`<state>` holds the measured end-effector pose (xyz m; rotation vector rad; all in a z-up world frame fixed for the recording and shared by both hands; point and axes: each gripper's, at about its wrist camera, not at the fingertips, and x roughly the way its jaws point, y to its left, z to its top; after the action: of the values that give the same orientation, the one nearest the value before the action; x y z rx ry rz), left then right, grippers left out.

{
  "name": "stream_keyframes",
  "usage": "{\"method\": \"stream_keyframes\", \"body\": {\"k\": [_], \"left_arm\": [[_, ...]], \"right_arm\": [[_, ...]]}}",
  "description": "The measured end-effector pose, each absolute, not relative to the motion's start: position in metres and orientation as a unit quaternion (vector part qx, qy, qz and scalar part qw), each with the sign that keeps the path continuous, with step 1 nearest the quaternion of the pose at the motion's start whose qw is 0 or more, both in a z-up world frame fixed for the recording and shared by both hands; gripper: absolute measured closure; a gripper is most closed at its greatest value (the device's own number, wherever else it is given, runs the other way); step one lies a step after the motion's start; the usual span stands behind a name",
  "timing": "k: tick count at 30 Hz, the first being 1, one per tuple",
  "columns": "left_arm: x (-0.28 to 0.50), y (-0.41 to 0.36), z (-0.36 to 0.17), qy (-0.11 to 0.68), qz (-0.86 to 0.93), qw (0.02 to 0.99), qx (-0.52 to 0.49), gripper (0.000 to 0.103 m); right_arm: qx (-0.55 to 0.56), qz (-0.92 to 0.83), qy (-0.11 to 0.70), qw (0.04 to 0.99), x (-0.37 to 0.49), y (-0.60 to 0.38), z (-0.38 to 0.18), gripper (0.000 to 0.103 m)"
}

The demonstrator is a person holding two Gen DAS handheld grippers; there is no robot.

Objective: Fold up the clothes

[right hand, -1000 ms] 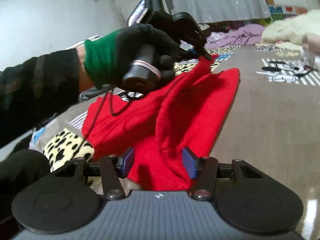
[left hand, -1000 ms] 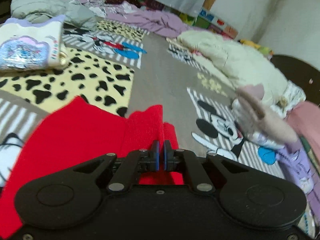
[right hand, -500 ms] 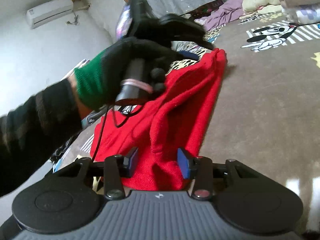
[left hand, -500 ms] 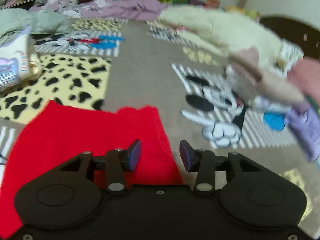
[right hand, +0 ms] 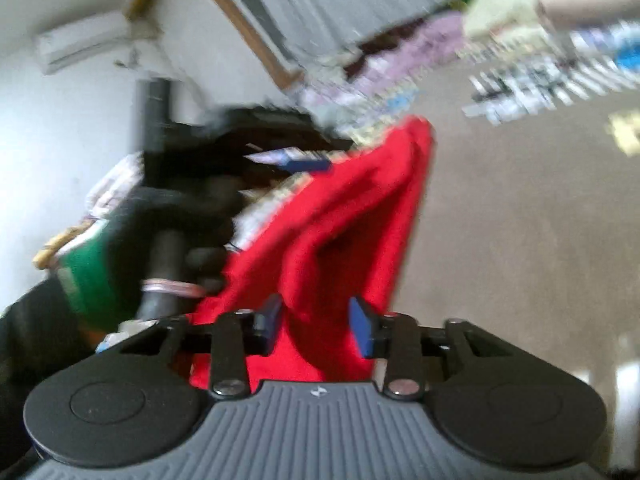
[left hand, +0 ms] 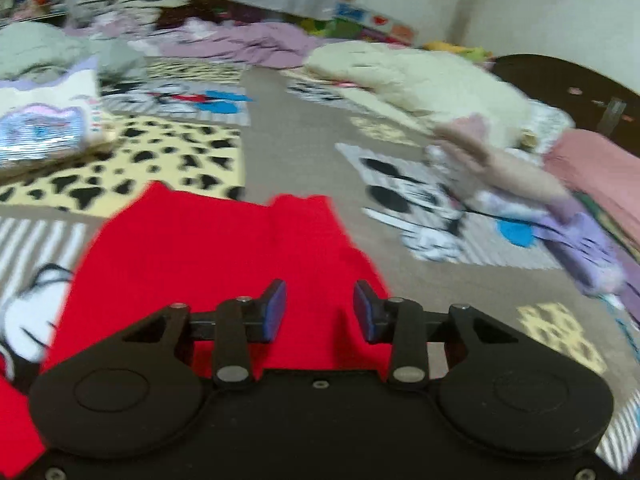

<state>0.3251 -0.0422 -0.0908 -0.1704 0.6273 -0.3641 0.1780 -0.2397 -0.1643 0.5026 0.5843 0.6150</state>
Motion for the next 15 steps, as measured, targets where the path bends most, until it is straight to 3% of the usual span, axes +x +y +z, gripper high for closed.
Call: {"method": "stream_keyframes", "body": {"k": [5, 15], "left_arm": [[0.327, -0.080, -0.122, 0.352, -0.164, 0.921, 0.040, 0.066], [0.261, -0.065, -0.088, 0.293, -0.218, 0.930, 0.037, 0.070]], "right_arm": [[0.285, 0.288, 0.307, 0.861, 0.186, -0.249, -0.175, 0.078], [0.280, 0.297, 0.309, 0.859, 0.171, -0.252, -0.172, 0.077]]}}
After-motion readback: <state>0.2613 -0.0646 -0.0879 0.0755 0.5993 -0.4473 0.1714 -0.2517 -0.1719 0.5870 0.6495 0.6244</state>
